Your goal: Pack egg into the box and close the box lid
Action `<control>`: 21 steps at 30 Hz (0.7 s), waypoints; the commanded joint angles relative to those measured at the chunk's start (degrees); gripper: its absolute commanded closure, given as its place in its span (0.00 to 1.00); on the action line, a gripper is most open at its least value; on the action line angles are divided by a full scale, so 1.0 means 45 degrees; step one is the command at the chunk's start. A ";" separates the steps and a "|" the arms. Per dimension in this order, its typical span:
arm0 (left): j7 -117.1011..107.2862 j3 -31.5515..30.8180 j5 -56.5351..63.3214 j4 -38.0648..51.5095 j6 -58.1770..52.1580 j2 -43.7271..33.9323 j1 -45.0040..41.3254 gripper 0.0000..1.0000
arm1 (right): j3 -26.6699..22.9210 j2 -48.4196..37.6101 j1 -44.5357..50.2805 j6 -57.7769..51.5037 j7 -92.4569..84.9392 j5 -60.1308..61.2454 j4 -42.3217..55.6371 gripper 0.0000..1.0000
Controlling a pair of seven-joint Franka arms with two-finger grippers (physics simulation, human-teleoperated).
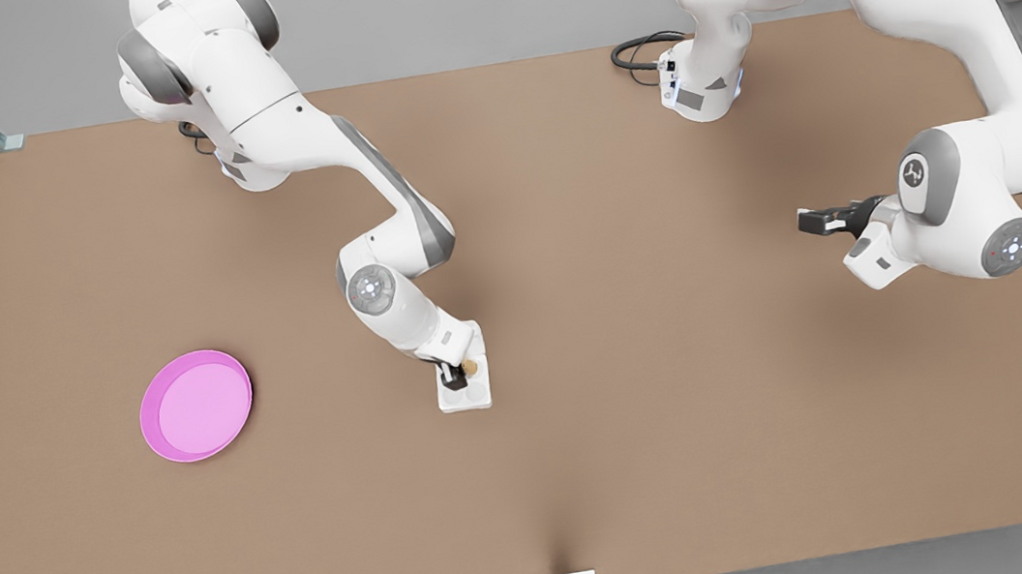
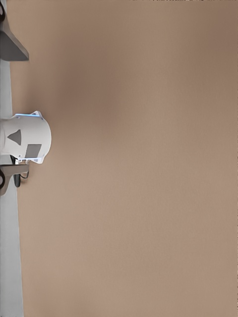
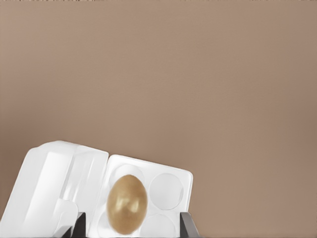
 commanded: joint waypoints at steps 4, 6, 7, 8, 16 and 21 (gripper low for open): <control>-0.0001 -0.0010 -0.0019 0.0027 -0.0039 -0.0001 -0.0012 0.00 | 0.0000 -0.0019 -0.0039 0.0000 0.0000 0.0020 0.0039 0.00; -0.0099 -0.0010 0.0001 0.0456 0.0000 0.0037 -0.0012 0.00 | 0.0000 0.0098 -0.0059 0.0000 0.0019 0.0020 0.0215 0.00; -0.0157 -0.0010 -0.0058 0.2272 0.0000 0.0721 -0.0012 0.00 | 0.0000 0.0137 -0.0020 0.0059 0.0215 0.0020 0.0254 0.00; -0.0119 -0.0010 -0.0058 0.2684 0.0370 0.0760 -0.0012 0.00 | -0.0019 0.0312 -0.0020 0.0078 0.0234 0.0020 0.0468 0.00; -0.0060 -0.1239 -0.1074 0.4441 0.0000 -0.0490 -0.0325 0.00 | -0.0039 0.1367 -0.0039 0.0371 0.1074 0.0274 0.2031 0.00; -0.0079 -0.2314 -0.1093 0.4285 -0.0449 -0.0626 -0.0325 0.00 | -0.0195 0.1739 -0.2733 -0.1847 0.4700 0.0469 0.2831 0.00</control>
